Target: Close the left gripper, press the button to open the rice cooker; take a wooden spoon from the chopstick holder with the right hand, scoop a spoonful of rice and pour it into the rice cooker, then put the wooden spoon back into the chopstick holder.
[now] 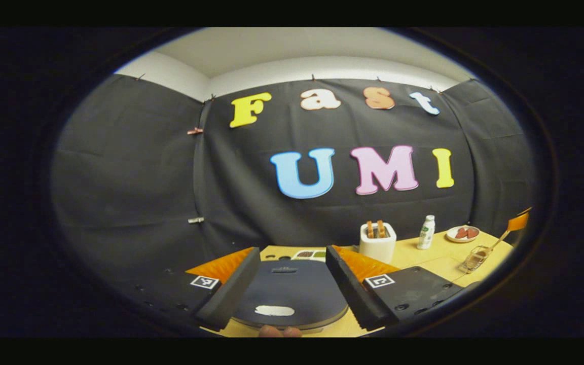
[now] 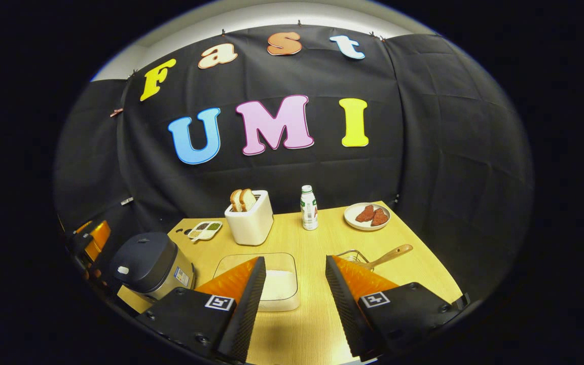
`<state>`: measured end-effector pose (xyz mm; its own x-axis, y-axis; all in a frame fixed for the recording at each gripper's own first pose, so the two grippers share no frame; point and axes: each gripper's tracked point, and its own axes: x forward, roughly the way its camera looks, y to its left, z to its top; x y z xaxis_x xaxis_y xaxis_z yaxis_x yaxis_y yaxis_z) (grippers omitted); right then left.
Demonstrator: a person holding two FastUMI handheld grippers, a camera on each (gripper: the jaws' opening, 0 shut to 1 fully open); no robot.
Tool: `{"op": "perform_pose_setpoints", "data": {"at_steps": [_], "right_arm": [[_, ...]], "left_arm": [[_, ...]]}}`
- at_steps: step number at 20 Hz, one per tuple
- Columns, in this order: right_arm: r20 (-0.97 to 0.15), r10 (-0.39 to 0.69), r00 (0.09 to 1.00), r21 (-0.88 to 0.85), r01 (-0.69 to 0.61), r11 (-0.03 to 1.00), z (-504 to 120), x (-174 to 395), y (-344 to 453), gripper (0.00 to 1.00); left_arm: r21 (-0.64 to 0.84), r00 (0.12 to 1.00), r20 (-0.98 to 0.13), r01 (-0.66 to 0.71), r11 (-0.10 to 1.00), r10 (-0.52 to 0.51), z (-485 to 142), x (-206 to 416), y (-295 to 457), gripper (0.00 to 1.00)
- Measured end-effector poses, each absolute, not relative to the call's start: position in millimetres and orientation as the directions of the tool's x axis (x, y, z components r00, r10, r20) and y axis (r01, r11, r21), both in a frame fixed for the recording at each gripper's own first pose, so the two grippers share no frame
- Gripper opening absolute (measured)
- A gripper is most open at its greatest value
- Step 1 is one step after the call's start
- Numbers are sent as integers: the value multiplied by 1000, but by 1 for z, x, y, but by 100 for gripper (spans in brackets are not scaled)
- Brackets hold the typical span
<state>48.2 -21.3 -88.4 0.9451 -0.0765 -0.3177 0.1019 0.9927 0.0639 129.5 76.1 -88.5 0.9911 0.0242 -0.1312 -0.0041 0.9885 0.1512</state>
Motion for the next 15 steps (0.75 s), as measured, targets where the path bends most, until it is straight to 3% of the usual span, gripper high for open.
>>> {"op": "perform_pose_setpoints", "data": {"at_steps": [9, 15], "right_arm": [[-270, -135, 953, 28, 148, 989, -76, 31, -20, 75], [-250, -159, 955, -26, 158, 987, -75, 20, -13, 83]], "left_arm": [[155, 989, -116, 111, 982, -94, -68, 102, 39, 91], [93, 978, -160, 152, 984, -136, -84, 92, 27, 92]]}}
